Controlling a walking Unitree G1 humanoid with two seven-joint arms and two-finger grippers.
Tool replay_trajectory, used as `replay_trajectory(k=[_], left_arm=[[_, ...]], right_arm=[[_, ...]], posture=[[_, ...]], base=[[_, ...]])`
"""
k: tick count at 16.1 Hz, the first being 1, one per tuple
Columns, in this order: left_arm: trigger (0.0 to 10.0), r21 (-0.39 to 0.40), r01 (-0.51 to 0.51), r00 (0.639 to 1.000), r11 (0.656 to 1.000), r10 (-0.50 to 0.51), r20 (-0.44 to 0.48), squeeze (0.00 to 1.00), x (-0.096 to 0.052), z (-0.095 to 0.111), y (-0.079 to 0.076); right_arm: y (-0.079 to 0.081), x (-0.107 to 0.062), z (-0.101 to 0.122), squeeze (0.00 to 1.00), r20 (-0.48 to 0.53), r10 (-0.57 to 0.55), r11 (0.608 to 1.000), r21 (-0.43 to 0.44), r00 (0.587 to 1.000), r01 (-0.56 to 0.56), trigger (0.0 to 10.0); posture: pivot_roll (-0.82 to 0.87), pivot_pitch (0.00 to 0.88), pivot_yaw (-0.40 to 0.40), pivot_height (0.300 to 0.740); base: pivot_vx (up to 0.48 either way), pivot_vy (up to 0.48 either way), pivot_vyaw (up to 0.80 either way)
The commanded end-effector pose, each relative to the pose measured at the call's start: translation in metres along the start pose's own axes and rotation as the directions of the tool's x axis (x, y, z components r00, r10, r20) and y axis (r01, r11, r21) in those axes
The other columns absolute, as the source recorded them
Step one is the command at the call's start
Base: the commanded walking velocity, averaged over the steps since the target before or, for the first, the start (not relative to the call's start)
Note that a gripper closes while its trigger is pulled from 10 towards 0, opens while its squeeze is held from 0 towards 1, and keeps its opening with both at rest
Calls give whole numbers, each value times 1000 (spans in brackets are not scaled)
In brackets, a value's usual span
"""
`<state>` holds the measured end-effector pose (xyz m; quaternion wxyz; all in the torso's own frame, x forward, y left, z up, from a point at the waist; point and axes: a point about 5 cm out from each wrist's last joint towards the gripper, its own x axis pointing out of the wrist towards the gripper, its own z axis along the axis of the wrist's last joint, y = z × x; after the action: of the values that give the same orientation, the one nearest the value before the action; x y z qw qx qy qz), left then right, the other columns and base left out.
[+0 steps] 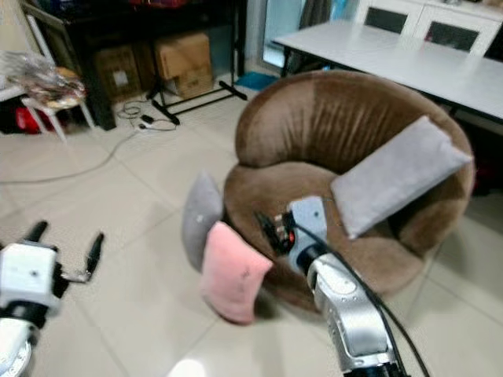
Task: Move the pillow to the sofa from floor
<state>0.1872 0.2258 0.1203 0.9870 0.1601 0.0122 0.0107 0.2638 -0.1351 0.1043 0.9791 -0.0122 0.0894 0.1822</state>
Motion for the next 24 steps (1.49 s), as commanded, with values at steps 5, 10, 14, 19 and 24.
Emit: replay_trajectory(k=[5, 10, 14, 19, 24], left_arm=[[10000, -79, -10, 1000, 997, 12, 29, 0, 13, 5, 4], [10000, -124, 62, 998, 990, -59, 29, 0, 17, 3, -10], [10000, -128, 56, 998, 990, -53, 26, 0, 18, 2, -6], [10000, -119, 59, 998, 991, -57, 25, 0, 20, 1, -5], [10000, -122, 65, 998, 990, -61, 32, 0, 21, 1, -8]], right_arm=[[-7, -9, -6, 1000, 4, -91, 996, -5, 996, 91, 10000], [-25, -5, 0, 1000, -8, -235, 971, -42, 972, 234, 10000], [-19, -1, 3, 1000, 7, -184, 981, -61, 983, 184, 10000], [-12, 2, 3, 1000, 0, -143, 989, -42, 990, 143, 10000], [-4, 6, 5, 1000, 7, -54, 997, -63, 999, 54, 10000]], posture=[[-9, 0, 54, 740], [-19, 0, 29, 740], [-9, 0, 21, 740], [-11, 0, 21, 740], [-8, 0, 12, 740]], base=[[103, 0, 431], [330, 0, 160], [350, 0, 0], [366, 0, 480], [368, 0, 320]])
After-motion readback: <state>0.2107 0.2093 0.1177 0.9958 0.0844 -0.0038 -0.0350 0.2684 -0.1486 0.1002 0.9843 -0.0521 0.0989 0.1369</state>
